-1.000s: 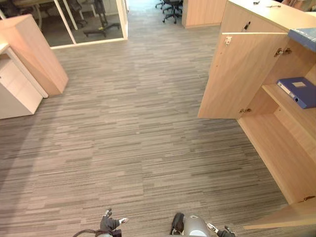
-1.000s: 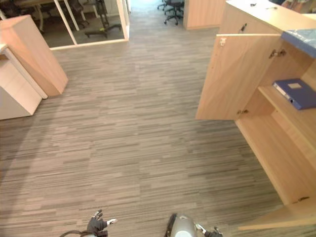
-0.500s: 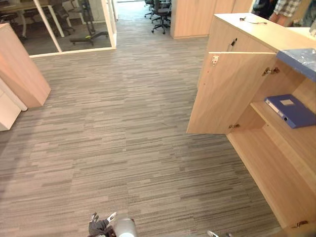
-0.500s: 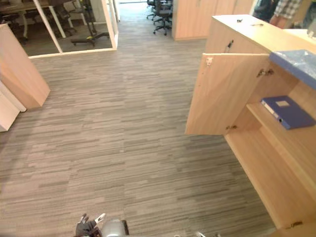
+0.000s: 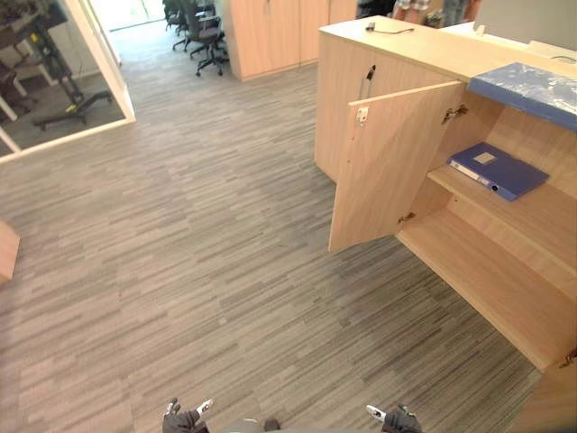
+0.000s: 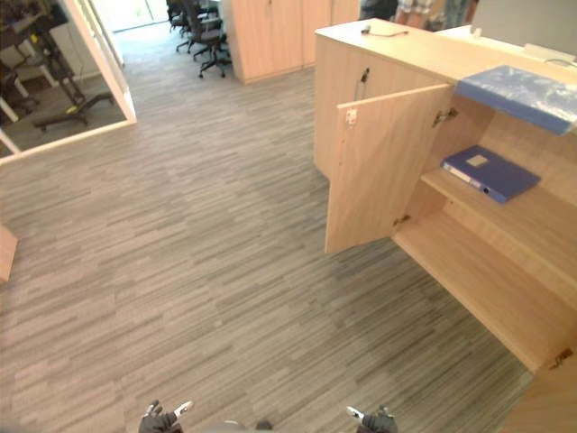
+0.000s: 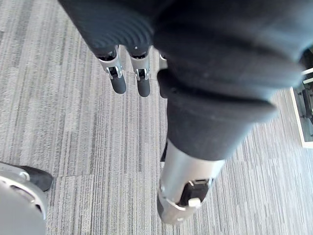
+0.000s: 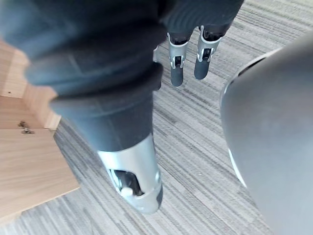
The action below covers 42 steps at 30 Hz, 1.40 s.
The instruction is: Walk over to the cabinet, pick up the folder, carry it to the office cabinet, place the folder inside the office cabinet, then close the office cabinet door
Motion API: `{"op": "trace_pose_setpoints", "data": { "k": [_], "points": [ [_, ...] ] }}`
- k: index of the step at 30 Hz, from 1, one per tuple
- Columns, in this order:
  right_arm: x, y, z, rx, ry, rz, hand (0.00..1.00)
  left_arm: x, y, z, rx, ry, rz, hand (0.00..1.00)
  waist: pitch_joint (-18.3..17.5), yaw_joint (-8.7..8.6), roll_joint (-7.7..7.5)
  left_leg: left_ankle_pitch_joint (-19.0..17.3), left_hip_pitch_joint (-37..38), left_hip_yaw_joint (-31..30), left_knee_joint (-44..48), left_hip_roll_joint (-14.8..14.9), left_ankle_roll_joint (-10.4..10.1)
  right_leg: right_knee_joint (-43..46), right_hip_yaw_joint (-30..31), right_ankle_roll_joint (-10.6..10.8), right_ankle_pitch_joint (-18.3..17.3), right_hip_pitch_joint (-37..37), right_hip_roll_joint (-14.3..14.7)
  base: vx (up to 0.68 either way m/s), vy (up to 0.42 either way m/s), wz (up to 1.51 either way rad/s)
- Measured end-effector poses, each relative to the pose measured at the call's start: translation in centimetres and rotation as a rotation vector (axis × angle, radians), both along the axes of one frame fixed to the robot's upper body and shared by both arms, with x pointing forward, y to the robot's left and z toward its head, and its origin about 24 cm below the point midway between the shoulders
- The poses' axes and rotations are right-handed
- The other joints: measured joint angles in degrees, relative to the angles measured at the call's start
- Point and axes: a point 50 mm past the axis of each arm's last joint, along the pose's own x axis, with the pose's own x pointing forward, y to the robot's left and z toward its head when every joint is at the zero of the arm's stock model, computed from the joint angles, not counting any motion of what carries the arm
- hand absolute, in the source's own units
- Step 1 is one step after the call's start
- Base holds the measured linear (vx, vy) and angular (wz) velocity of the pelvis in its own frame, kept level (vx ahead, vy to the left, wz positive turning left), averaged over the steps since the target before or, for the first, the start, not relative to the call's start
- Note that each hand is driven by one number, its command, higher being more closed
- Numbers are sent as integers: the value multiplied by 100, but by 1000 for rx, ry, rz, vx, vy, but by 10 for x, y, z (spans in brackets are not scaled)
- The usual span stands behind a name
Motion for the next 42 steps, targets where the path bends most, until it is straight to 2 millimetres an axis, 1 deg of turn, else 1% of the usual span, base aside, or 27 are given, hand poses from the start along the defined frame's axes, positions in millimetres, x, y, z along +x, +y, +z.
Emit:
{"op": "trace_pose_setpoints", "data": {
  "k": [2,3,4,6,7,8,10,12,13,14,16,18,19,20,22,23,26,27,28,30,31,32,33,34,35,39,42],
  "points": [
    [-1,-1,0,0,-1,-11,0,-11,3,-1,11,32,-12,0,-15,-40,-2,23,258,99,-262,-6,22,252,-721,2,-2,-21,-154,71,144,-47],
    [0,-1,0,-1,-4,-13,0,-20,3,-3,12,56,-2,0,-15,-76,-2,52,373,242,-463,2,20,169,-1234,121,-107,-93,-137,101,116,-57],
    [0,-2,0,-2,-6,-13,0,-23,3,-3,12,67,0,0,-21,-92,10,53,407,283,-506,20,18,96,-1320,179,-184,-128,-79,112,80,-64],
    [3,-4,1,-4,-21,-30,0,-24,2,-4,3,75,5,0,38,-136,71,8,458,446,-624,215,33,6,-1362,360,-545,-348,295,129,-33,-63],
    [5,-4,2,-5,-26,-31,0,-21,1,-4,0,68,5,0,86,-163,96,-2,490,483,-636,311,10,16,-1390,346,-672,-422,442,137,-123,-58],
    [10,-4,3,-6,-41,-29,0,-15,-1,-3,-3,54,3,0,212,-217,112,-43,626,583,-678,505,-66,56,-1683,237,-831,-527,632,102,-172,-49],
    [14,-1,4,-1,-62,-27,0,-8,1,-2,-3,36,9,0,313,-234,31,-143,869,786,-678,666,-244,-39,-2128,138,-840,-690,657,103,-201,-47],
    [7,7,3,19,-63,-41,0,0,7,0,6,11,22,0,239,-263,-298,-333,1101,916,-616,564,-531,-862,-2193,-348,-449,-762,553,173,-267,-33],
    [7,5,3,14,-63,-42,0,2,2,0,-7,10,20,0,224,-263,-206,-374,1148,947,-597,645,-570,-873,-2208,-322,-487,-727,638,246,-292,-21],
    [8,2,4,6,-71,-42,0,8,-7,0,-25,-16,17,0,133,-318,-57,-443,1129,979,-544,838,-619,-1028,-2264,-313,-590,-691,885,286,-287,-22],
    [7,1,4,6,-69,-54,0,20,-22,2,-57,-53,9,0,96,-336,8,-515,1151,1060,-405,1110,-815,-1148,-2287,-337,-751,-594,1212,348,-353,-15],
    [2,4,4,14,-66,-70,0,32,-24,7,-56,-107,3,0,89,-363,-5,-761,927,1016,770,1674,-1022,-1581,-2287,-339,-833,-169,1711,321,-363,-17],
    [0,4,4,13,-65,-68,0,35,-25,9,-57,-120,5,0,89,-361,-12,-826,714,948,1397,1872,-1000,-1720,-2266,-342,-833,-46,1837,262,-261,-34],
    [-1,4,4,10,-62,-64,0,39,-26,11,-59,-144,12,0,93,-324,1,-827,221,762,2781,2206,-996,-1933,-2148,-345,-833,157,2048,202,-162,-46],
    [-2,3,3,8,-53,-57,0,42,-26,14,-56,-166,17,0,95,-272,24,-839,-375,479,4511,2476,-1011,-2112,-1910,-376,-851,417,2245,302,-72,-82],
    [-1,4,3,9,-51,-45,0,41,-24,14,-49,-165,18,0,105,-255,13,-872,-668,462,5086,2488,-954,-2217,-1700,-384,-856,575,2293,375,15,-109],
    [5,9,2,17,-46,-9,0,41,-19,15,-34,-166,21,0,125,-215,7,-1001,-1154,426,5009,2314,-772,-2389,-1144,-368,-835,795,2290,275,83,-103],
    [9,11,2,25,-42,-6,0,40,-15,15,-24,-167,27,0,163,-143,-16,-1075,-1297,215,4453,2091,-657,-2405,-825,-354,-827,904,2206,243,163,-108],
    [9,11,1,27,-40,-7,0,40,-15,16,-23,-168,29,0,170,-127,-18,-1083,-1314,164,4298,2040,-644,-2404,-750,-353,-827,923,2183,234,213,-115],
    [9,12,1,29,-40,-12,0,39,-13,16,-17,-169,40,0,207,-79,-29,-1103,-1472,-452,3074,1580,-590,-2396,-466,-304,-809,1054,1940,257,305,-94],
    [8,11,1,25,-38,-9,0,36,-14,14,-19,-158,49,0,185,-61,4,-654,-1426,-1109,1859,1211,-605,-2380,-328,-47,-791,1089,1771,271,368,-81],
    [9,9,2,18,-40,2,0,34,-15,13,-22,-149,51,0,163,-55,56,-54,-1427,-1400,1488,1135,-675,-2401,-251,79,-796,1106,1750,272,375,-76],
    [9,12,1,23,-36,22,0,32,-11,11,-16,-140,61,0,124,-39,-22,32,-1404,-1522,1535,950,-1001,-2437,-98,286,-827,1122,1605,244,278,-24],
    [9,20,0,41,-36,29,0,33,-6,11,-5,-133,57,0,106,-106,-197,25,-1368,-1515,1438,731,-925,-2559,-93,389,-710,1131,1385,330,414,-8],
    [9,22,0,48,-33,29,0,33,-4,12,-1,-135,62,0,105,-103,-255,-13,-1367,-1514,1430,601,-859,-2629,-80,465,-529,1136,1256,304,400,9],
    [9,23,-1,55,-27,38,0,11,-1,3,-14,-54,104,0,-5,-20,-257,84,-806,-1097,787,295,-525,-2750,207,580,-50,1204,848,175,277,-35],
    [5,21,-2,63,-10,55,0,5,1,2,-12,-36,110,0,-74,-12,-240,245,-419,-754,247,52,-360,-2617,489,659,12,1078,527,63,181,-48]
  ]
}}
